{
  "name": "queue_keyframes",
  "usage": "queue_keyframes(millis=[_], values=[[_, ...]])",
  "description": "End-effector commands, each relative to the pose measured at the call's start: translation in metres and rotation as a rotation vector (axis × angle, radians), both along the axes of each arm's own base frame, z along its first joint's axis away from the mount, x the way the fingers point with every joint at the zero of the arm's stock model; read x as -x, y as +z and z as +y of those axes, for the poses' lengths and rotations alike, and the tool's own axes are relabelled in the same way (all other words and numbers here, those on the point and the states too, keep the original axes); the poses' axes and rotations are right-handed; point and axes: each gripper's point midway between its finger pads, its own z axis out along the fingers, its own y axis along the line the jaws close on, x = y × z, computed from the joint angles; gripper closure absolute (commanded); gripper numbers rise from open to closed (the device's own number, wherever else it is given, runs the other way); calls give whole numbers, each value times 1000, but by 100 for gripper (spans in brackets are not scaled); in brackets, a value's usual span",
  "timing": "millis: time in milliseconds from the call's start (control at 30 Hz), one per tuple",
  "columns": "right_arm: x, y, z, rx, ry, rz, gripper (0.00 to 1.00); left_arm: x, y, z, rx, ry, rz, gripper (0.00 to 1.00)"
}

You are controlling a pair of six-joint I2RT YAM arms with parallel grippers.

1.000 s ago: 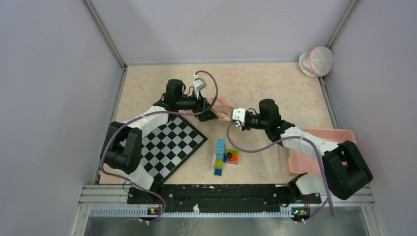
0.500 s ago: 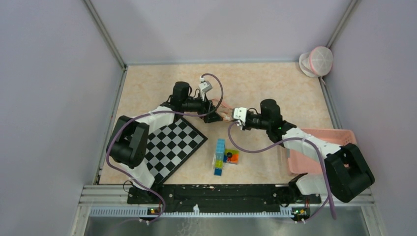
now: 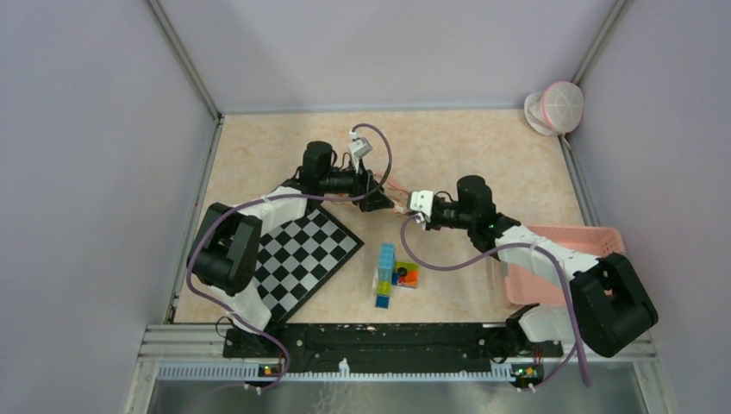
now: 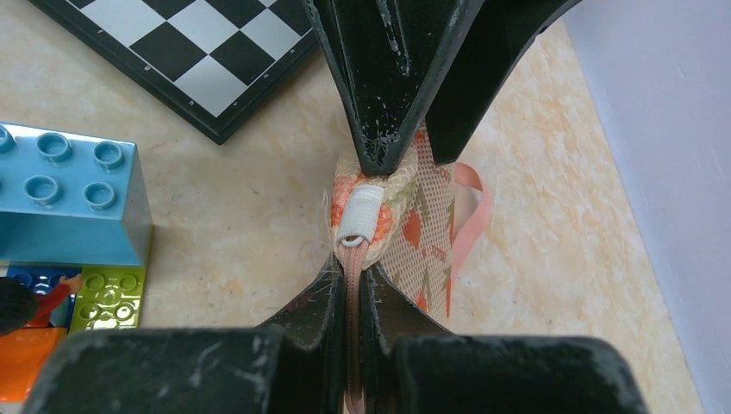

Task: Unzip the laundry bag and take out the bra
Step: Unzip the laundry bag at the center of the board.

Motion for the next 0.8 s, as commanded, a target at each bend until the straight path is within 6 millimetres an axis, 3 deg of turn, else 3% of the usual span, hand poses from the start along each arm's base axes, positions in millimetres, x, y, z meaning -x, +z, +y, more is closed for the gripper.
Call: queue_keyframes(millis=[0,367,767], values=[[8,30,11,-69,60,-75,100,-12,3,-1,5,34,-32,14],[8,33,16,-99,51,-51,100,-6,-6,-6,-16,23,-32,20],[2,34,18,-121,17,-40,100,16,-10,-14,19,-63,25,16]])
